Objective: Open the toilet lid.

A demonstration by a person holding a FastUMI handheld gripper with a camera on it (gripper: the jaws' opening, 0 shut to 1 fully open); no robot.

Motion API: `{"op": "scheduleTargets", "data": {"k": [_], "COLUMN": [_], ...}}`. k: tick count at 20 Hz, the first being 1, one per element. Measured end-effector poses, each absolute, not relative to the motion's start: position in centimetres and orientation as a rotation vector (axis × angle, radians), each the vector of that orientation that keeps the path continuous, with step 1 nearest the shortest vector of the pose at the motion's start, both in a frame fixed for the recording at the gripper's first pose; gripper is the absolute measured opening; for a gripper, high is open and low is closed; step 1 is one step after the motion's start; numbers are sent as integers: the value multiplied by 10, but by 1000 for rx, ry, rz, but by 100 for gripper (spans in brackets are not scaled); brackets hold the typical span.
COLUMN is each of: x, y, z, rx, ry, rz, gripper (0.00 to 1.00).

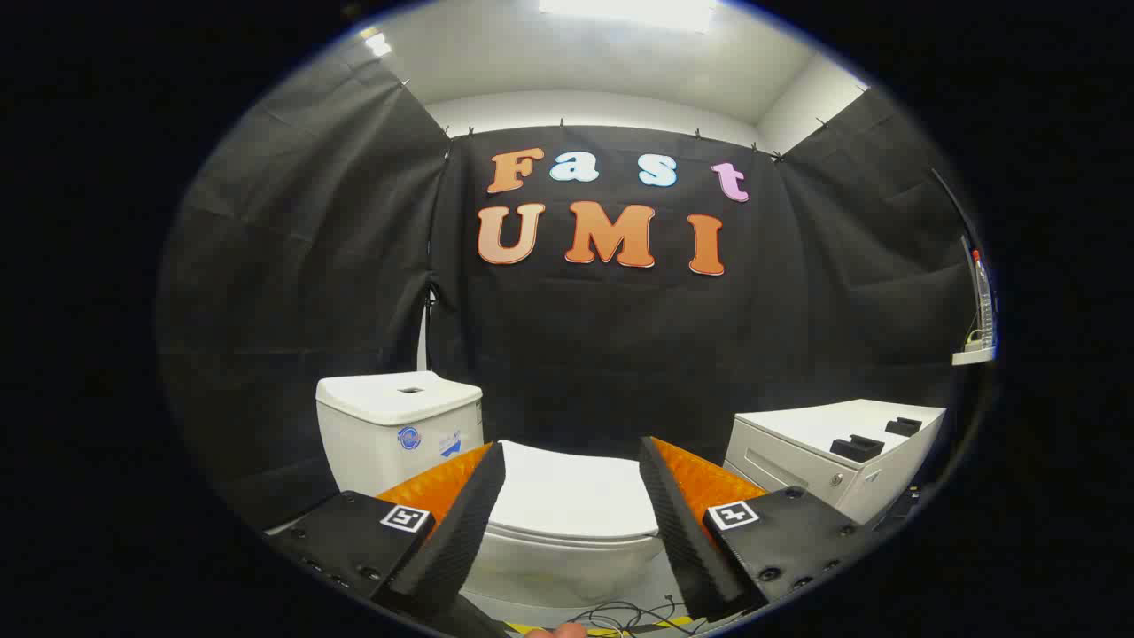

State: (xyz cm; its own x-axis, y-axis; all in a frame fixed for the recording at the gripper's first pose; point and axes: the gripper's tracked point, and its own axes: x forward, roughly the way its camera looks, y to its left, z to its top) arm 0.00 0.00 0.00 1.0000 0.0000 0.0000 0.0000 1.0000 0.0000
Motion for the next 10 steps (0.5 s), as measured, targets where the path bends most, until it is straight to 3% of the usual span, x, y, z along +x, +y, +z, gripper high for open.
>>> {"op": "scheduleTargets", "data": {"k": [10], "x": [0], "y": [2], "z": [-1], "rx": [1], "ry": [2], "rz": [7], "gripper": [98]}}
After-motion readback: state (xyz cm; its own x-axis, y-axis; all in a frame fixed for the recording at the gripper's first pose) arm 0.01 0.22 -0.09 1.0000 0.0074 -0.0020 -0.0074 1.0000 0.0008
